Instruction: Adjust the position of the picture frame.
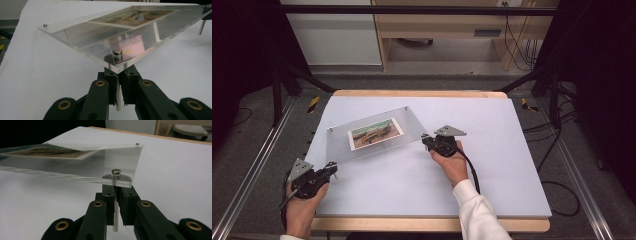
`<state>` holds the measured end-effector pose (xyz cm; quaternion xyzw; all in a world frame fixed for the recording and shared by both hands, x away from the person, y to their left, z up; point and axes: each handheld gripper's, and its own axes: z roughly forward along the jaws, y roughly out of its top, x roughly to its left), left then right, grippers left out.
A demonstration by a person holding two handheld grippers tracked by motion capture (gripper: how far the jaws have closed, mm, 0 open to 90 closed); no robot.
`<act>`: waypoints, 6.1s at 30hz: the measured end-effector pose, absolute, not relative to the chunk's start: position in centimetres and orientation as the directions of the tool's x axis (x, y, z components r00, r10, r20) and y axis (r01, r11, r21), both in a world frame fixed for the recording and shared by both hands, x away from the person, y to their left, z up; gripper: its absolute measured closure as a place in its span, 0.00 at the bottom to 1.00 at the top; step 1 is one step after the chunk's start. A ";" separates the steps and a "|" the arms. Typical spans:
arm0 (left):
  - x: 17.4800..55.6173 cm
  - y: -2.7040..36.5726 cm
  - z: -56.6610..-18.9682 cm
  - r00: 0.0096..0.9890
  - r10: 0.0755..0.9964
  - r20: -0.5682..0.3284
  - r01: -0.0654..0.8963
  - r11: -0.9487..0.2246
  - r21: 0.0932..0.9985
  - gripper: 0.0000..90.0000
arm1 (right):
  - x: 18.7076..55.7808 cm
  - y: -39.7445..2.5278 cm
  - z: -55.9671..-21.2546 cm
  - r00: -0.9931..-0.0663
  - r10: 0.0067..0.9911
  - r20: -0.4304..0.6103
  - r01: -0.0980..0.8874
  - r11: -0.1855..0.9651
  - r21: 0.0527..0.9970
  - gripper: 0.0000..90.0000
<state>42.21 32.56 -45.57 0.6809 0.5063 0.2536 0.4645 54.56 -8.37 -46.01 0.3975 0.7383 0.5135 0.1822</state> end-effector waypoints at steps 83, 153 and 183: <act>42.1 31.7 -42.8 0.359 0.928 -0.103 0.374 -0.041 0.927 0.91 | 54.8 -8.0 -42.4 -0.615 0.782 0.100 0.380 0.183 0.907 0.94; 50.7 19.8 -43.7 0.632 0.773 -0.044 0.332 -0.219 0.918 0.91 | 48.0 -21.6 -44.0 -0.329 0.940 0.095 0.393 0.045 0.918 0.94; 50.0 19.6 -46.3 0.617 0.784 -0.060 0.427 -0.270 0.863 0.93 | 47.3 -21.7 -46.7 -0.353 0.927 0.124 0.495 0.072 0.866 0.95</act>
